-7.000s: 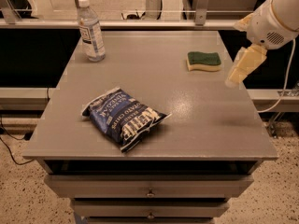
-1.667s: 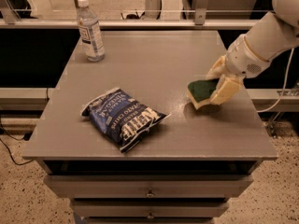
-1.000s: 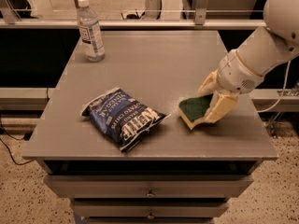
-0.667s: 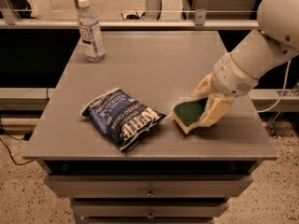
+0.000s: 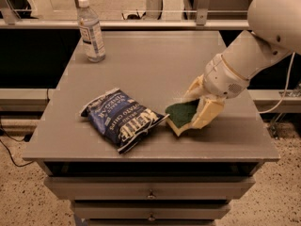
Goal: Move sponge near blue chip bag
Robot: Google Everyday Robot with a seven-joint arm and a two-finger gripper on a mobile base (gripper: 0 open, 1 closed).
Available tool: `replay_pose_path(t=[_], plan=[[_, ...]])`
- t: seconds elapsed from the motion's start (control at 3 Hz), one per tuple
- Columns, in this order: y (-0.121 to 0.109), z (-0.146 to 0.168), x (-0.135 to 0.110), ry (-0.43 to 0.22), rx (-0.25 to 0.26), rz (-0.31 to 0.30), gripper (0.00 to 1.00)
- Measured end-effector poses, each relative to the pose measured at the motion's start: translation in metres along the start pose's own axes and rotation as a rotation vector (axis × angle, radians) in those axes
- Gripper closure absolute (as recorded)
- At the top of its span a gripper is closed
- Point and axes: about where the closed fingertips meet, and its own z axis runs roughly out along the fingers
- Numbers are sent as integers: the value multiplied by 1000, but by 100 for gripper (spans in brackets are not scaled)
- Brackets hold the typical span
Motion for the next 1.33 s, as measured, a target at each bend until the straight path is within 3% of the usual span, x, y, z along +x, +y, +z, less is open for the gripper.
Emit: replay_pose_path(t=[0.33, 0.67, 1.0, 1.33], plan=[[-4, 8, -8, -10, -7, -3, 17], [-8, 14, -12, -14, -11, -3, 0], [-12, 18, -13, -15, -11, -1, 0], [-32, -3, 6, -52, 37, 52, 0]])
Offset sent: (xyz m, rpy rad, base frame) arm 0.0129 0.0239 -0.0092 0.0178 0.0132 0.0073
